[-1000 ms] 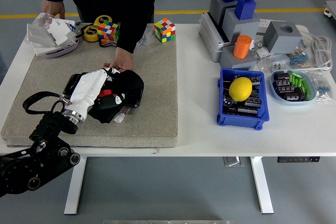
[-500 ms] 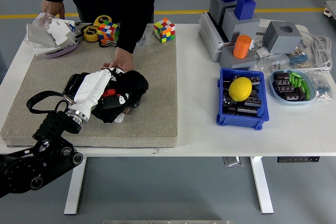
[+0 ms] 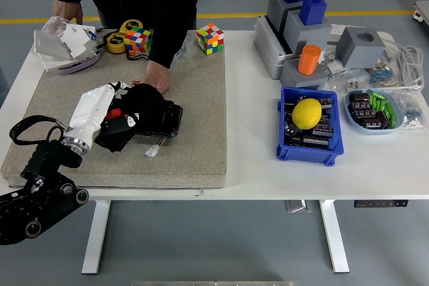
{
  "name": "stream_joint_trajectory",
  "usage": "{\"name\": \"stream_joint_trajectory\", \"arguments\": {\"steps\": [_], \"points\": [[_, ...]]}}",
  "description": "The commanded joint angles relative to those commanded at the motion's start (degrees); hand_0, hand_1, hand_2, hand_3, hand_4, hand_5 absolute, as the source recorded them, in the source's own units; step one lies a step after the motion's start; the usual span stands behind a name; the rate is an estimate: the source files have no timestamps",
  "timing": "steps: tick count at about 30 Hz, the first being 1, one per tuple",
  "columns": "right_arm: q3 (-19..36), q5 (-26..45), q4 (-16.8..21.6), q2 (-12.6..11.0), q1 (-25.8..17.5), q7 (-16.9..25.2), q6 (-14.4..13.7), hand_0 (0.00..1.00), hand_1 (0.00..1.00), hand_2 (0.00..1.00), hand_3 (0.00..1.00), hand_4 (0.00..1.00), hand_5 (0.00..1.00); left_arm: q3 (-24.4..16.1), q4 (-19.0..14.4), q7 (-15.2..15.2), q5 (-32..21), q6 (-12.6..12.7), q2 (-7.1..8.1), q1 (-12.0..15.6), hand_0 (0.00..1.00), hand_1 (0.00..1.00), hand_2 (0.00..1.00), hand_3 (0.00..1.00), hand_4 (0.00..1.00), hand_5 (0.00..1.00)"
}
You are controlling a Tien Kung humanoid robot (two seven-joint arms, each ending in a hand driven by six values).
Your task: Pick the rag up,wipe the panel,place it on the desk
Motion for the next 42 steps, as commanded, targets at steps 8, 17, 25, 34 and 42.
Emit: {"name": "stream_joint_trajectory", "arguments": {"steps": [8, 17, 25, 34, 42], "points": [[0.22, -0.13, 0.04, -0.02, -0.09, -0.12, -0.03, 0.722, 0.624, 0.674, 0.614, 0.998, 0.607, -3.00, 1.33, -0.50, 0.17, 0.08, 0.89, 1.06, 0.176, 0.083, 0.215, 0.669, 0.568, 0.111], [0.36, -0.19, -0.02, 0.01, -0.02, -0.25, 0.00, 0.720, 0.624, 0.674, 0.614, 0.998, 0.607, -5.14, 2.54, -0.76, 0.58, -0.05, 2.38, 1.51, 0.176, 0.083, 0.216, 0.667, 0.569, 0.111], [0.59, -0.29, -0.04, 0.07, -0.04, -0.30, 0.05, 0.721, 0.624, 0.674, 0.615, 0.998, 0.607, -6.32, 4.17, -1.14, 0.43, -0.02, 3.18, 2.03, 0.176, 0.084, 0.215, 0.667, 0.570, 0.113], [0.65, -0.31, 0.00, 0.12, 0.08, -0.30, 0.00, 0.721, 0.624, 0.674, 0.615, 0.998, 0.607, -8.86, 5.55, -1.55, 0.58, 0.20, 3.48, 2.27, 0.177, 0.084, 0.216, 0.667, 0.569, 0.111], [0.61, -0.30, 0.00, 0.10, -0.01, -0.37, 0.00, 0.721, 0.624, 0.674, 0.615, 0.998, 0.607, -10.54, 7.63, -1.87, 0.05, 0.27, 3.27, 2.56, 0.176, 0.084, 0.215, 0.667, 0.569, 0.111]]}}
